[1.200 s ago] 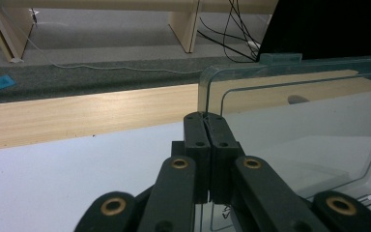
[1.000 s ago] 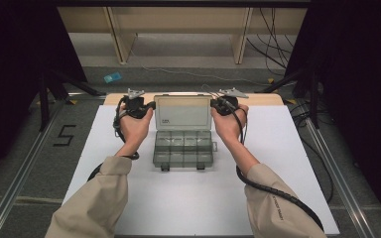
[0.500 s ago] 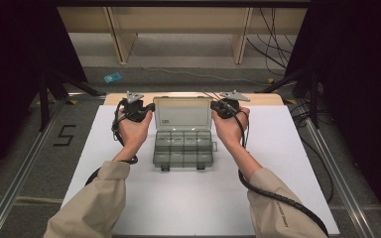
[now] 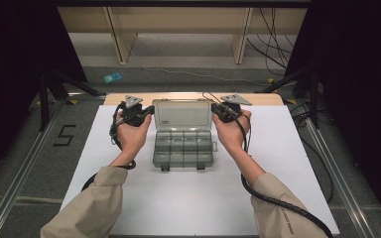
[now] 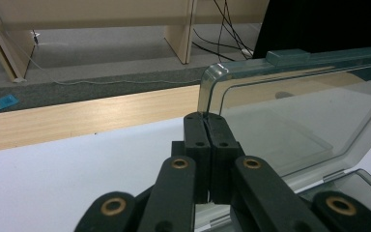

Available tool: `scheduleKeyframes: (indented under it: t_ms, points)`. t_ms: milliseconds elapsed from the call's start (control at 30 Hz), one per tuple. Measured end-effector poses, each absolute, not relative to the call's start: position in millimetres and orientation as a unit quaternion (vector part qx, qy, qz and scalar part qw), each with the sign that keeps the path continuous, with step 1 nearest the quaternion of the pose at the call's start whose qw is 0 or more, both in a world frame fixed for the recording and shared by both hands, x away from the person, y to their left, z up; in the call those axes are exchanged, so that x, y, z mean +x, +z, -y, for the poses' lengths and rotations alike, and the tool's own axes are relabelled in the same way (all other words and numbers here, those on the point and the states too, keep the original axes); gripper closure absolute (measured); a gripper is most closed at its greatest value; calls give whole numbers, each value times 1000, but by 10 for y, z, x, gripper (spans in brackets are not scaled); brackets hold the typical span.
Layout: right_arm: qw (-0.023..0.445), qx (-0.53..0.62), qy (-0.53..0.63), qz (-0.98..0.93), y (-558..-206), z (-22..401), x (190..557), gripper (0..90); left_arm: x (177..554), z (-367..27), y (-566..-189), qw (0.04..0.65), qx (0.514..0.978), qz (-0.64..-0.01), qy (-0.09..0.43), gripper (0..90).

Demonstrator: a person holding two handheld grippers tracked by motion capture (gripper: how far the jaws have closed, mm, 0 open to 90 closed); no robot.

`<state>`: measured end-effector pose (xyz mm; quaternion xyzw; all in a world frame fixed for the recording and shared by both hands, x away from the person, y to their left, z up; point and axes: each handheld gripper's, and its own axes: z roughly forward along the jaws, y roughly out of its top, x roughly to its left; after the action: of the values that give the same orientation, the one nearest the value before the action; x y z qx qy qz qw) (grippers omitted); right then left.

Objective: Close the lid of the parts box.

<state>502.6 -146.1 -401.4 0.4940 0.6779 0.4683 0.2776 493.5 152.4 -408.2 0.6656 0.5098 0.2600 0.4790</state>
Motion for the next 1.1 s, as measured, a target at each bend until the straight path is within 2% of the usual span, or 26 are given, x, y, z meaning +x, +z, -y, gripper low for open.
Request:
scheduleKeyframes:
  t_ms: [1100]
  points:
    - [289,477,476,-680,-4038,1478,4827,883,4733,-1526,-4109,481,675,-486,278,888]
